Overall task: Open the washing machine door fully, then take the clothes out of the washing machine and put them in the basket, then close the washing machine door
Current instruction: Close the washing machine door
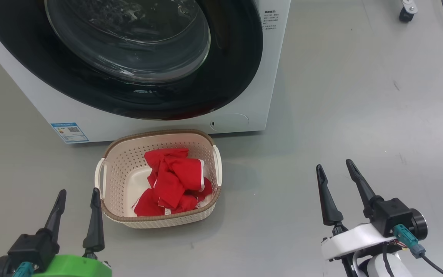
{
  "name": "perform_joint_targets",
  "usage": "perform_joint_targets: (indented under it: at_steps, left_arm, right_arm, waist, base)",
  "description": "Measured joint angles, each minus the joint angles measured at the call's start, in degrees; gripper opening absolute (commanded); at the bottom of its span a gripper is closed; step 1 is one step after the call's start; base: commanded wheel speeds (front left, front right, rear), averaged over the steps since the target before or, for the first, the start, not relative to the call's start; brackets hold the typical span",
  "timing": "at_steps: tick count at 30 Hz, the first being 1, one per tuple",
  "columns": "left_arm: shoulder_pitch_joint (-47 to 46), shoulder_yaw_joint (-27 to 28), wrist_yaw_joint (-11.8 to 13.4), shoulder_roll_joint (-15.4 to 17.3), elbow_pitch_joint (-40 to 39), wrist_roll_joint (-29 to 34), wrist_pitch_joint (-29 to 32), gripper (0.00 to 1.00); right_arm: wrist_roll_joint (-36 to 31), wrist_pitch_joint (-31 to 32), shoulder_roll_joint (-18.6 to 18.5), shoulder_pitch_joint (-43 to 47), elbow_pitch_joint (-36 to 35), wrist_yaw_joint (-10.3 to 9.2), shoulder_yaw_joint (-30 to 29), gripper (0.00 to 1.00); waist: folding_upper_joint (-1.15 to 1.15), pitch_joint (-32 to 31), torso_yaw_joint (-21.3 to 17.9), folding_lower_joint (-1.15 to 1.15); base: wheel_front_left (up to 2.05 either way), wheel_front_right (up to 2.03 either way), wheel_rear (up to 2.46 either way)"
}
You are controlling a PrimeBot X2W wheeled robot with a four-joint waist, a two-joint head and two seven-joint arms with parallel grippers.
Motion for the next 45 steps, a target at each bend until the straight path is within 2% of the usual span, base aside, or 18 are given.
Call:
perform_joint_targets:
  at_steps: [35,37,45]
  left_arm:
    - [0.2,-1.4,0.8,-0.9,2.8,1.6,-1.9,1.00]
    - [0.2,-1.5,0.8,-0.9,2.8,1.6,-2.0,1.00]
    - [0.0,-1.5,1.1,-1.0,2.9,1.8,-2.0,1.00]
  right_arm:
    - [-0.2,0.0,0.5,1.7,-0.1,0.01,0.2,1.00]
    - [-0.2,0.0,0.5,1.7,-0.2,0.02,0.1,0.00]
    - [0.0,0.0,0.5,1.7,-0.1,0.09,-0.1,0.00]
  waist:
    - [0.00,-1.1,-0.5,0.00]
    - [0.00,-1.0,-0.5,0.00]
    - [0.00,-0.7,-0.6,0.00]
  base:
    - [0.00,0.00,0.00]
    - [0.00,0.00,0.00]
    - [0.00,0.00,0.00]
